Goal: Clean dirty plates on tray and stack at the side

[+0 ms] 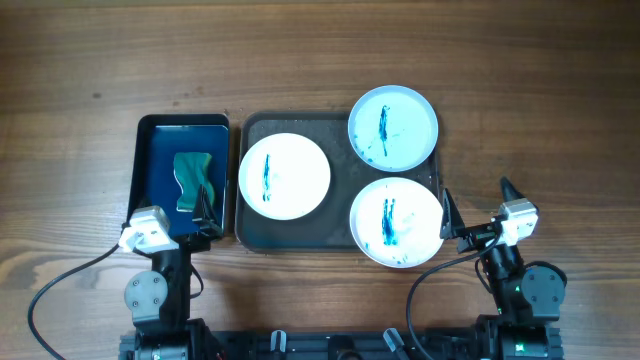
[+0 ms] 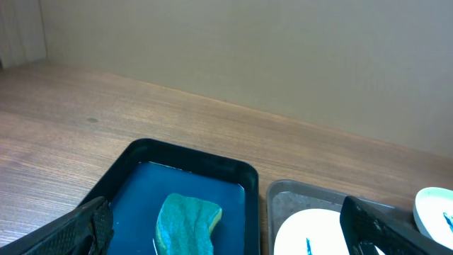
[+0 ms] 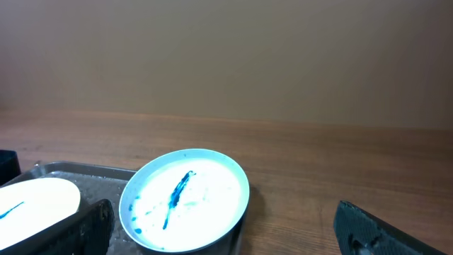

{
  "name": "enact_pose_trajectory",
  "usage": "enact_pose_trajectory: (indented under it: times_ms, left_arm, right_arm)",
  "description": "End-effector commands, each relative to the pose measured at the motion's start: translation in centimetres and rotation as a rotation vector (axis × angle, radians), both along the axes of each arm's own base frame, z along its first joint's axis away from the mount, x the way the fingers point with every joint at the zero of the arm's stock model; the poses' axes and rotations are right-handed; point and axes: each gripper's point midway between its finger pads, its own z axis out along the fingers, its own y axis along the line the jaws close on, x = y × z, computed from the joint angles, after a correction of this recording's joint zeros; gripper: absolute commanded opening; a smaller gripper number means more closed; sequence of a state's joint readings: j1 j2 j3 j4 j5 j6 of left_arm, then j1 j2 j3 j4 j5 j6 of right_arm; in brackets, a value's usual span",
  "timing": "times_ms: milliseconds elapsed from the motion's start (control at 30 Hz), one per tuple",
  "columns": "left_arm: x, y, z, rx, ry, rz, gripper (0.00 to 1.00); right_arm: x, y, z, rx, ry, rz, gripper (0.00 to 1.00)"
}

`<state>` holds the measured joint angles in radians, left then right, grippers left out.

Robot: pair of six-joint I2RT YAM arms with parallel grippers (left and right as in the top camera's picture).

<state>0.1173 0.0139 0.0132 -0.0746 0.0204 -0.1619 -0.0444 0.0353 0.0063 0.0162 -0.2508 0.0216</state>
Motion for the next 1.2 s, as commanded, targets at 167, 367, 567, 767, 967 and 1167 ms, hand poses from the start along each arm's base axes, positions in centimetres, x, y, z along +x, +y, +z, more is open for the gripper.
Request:
enact_pose_trajectory:
  times_ms: [167, 367, 567, 767, 967, 1167]
  left_arm:
    - [0.0, 0.3, -0.2, -0.002, -0.001, 0.015, 1.00]
    - [0.0, 0.3, -0.2, -0.002, -0.001, 0.015, 1.00]
    - [0.0, 0.3, -0.2, -0.002, -0.001, 0.015, 1.00]
    - [0.0, 0.3, -0.2, -0.002, -0.001, 0.015, 1.00]
    - [0.0, 0.3, -0.2, -0.001, 0.000, 0.018, 1.00]
    - [0.2, 0.4, -1.7, -0.005, 0.066, 0.018, 1.00]
  right_arm:
    - [0.0, 0.0, 0.2, -0.021, -0.012, -0.003, 1.00]
    - [0.0, 0.0, 0.2, -0.022, -0.013, -0.003, 1.00]
    - [0.0, 0.0, 0.3, -0.021, -0.020, -0.003, 1.00]
    - [0.0, 0.0, 0.4, -0.022, -0.024, -0.003, 1.00]
    - [0.0, 0.0, 0.8, -0.023, -0.038, -0.004, 1.00]
    - [0.0, 0.0, 1.0, -0.020, -0.047, -0.001, 1.00]
